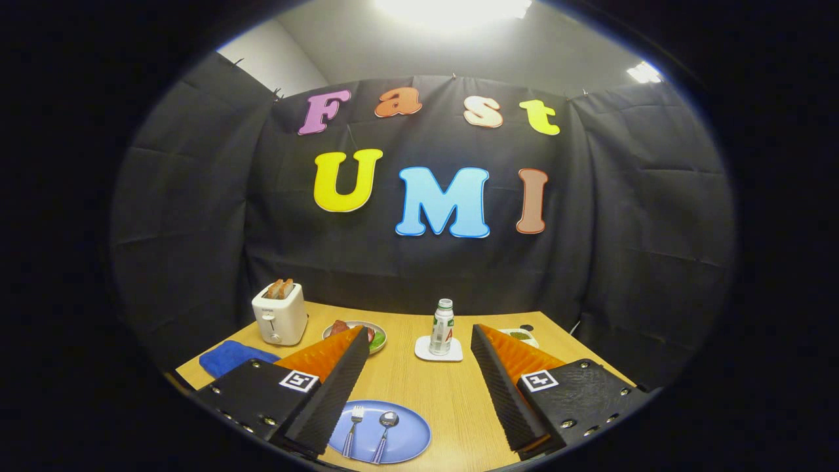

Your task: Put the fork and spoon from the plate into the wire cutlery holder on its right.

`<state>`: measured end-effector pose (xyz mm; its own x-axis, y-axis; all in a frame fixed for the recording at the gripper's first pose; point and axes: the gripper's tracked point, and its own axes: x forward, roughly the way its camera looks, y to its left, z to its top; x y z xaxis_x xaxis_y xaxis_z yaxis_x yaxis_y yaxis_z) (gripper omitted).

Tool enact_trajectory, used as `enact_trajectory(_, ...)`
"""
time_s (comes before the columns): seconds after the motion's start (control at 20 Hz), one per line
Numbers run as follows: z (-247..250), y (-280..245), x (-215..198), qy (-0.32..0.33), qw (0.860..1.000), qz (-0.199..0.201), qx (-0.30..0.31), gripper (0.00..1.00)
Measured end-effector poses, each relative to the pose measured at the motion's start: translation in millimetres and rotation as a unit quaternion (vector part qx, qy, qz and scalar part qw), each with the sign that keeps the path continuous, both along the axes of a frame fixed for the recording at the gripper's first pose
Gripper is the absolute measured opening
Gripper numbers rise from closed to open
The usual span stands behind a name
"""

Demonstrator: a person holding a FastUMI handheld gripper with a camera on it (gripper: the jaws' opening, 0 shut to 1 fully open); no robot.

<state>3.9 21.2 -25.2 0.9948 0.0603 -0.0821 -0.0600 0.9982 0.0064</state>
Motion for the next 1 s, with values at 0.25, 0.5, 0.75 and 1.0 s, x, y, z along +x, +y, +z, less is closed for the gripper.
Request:
enact_trajectory(0.25, -23, 15, 2, 0.04, 0.999, 0.019, -0.003, 0.96)
enact_trajectory(0.5, -77, 28, 1, 0.134, 0.99, 0.037, -0.011, 0.96)
enact_trajectory(0.75, -113, 37, -3, 0.203, 0.978, 0.051, -0.016, 0.96)
enact_trajectory(1.0, -140, 46, -4, 0.244, 0.968, 0.054, -0.019, 0.96)
